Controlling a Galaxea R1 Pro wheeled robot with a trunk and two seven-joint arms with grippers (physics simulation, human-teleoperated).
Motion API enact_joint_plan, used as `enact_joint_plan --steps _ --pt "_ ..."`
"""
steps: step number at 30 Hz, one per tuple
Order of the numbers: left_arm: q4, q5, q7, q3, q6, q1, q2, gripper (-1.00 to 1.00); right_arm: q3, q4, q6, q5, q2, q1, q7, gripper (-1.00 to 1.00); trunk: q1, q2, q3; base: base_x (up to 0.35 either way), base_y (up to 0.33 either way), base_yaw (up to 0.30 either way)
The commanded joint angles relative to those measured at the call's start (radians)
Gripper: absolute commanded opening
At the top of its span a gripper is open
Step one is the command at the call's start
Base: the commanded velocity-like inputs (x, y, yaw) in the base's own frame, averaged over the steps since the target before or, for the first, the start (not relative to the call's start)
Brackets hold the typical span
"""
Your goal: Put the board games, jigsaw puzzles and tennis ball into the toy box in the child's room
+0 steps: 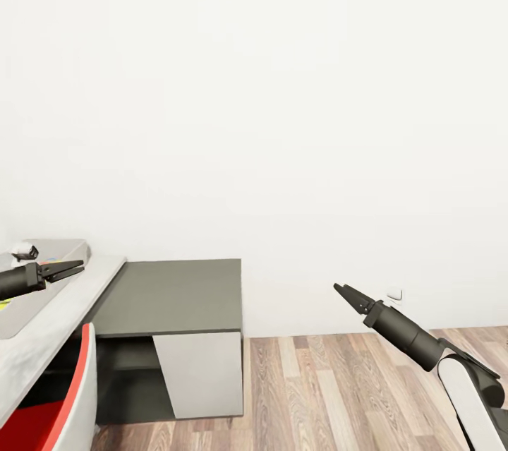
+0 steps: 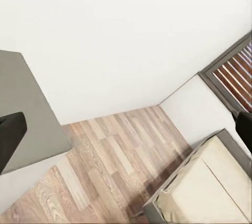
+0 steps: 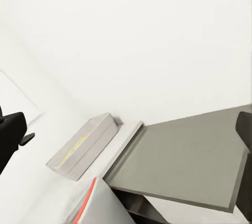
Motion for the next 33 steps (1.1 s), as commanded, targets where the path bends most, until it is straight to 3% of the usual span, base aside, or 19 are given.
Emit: enact_joint_plan --steps 1,6,8,9,11,13,16,17,19,20,26,30,33 --pt "0.0 -0.001 -0.004 -0.003 0.011 -0.001 -0.004 1.0 -0.001 0.0 0.007 -0.006 0.001 -0.001 -0.001 1.0 0.0 -0.002 -0.001 -0.003 0.0 -0.043" --pt "-0.001 -0.005 -0.004 -0.054 0.016 -0.001 -0.069 1.0 0.001 0.0 0.006 -0.001 0.002 -0.001 -0.011 1.0 0.0 -0.002 -0.001 -0.001 0.0 -0.015" --pt "-0.001 -0.012 -0.004 -0.092 0.017 -0.001 -0.116 1.0 0.005 0.008 0.005 0.0 0.004 -0.001 -0.023 1.0 0.0 -0.002 -0.001 0.0 0.0 -0.004" --pt "-0.001 -0.014 -0.004 -0.102 0.017 -0.001 -0.128 1.0 0.006 0.014 0.006 0.0 0.004 -0.001 -0.031 1.0 0.0 -0.002 -0.001 0.0 0.0 -0.002" --pt "0.0 -0.024 0.018 -0.134 0.017 -0.001 -0.167 1.0 0.008 0.052 0.01 0.001 0.004 -0.003 -0.092 1.0 0.0 -0.002 -0.001 0.0 0.0 -0.001" --pt "0.003 -0.034 0.152 -0.15 0.016 -0.001 -0.202 1.0 0.01 0.089 0.016 0.0 0.004 -0.003 -0.181 1.0 0.0 -0.002 0.0 0.0 0.0 0.0" --pt "0.013 -0.037 0.464 -0.158 0.014 -0.002 -0.275 1.0 0.015 0.117 0.019 -0.003 0.004 -0.003 -0.308 1.0 0.0 -0.002 0.0 0.0 0.0 0.0" --pt "0.013 -0.037 0.516 -0.159 0.013 -0.002 -0.29 1.0 0.016 0.12 0.02 -0.003 0.004 -0.003 -0.324 1.0 0.0 -0.002 0.0 0.0 0.0 0.0" --pt "0.015 -0.037 0.686 -0.16 0.011 -0.001 -0.346 1.0 0.019 0.128 0.024 -0.004 0.004 -0.004 -0.367 1.0 0.0 -0.002 0.0 0.0 0.0 0.0" --pt "0.015 -0.037 0.742 -0.161 0.011 -0.001 -0.368 1.0 0.02 0.13 0.03 -0.004 0.004 -0.005 -0.378 1.0 0.0 -0.002 0.0 0.0 0.0 0.0" --pt "0.041 -0.039 0.835 -0.165 0.012 0.008 -0.424 1.0 0.025 0.133 0.09 0.001 0.0 -0.002 -0.426 1.0 0.0 -0.002 0.0 -0.057 0.0 0.0" --pt "0.1 -0.042 0.856 -0.167 0.007 0.018 -0.458 1.0 0.031 0.136 0.115 0.001 -0.001 0.0 -0.515 1.0 0.0 -0.002 0.0 -0.253 0.0 0.0" --pt "0.154 -0.049 0.887 -0.168 0.002 0.026 -0.496 1.0 0.073 0.164 0.12 0.016 0.0 0.001 -0.597 1.0 0.0 -0.002 0.0 -0.299 0.0 0.0"
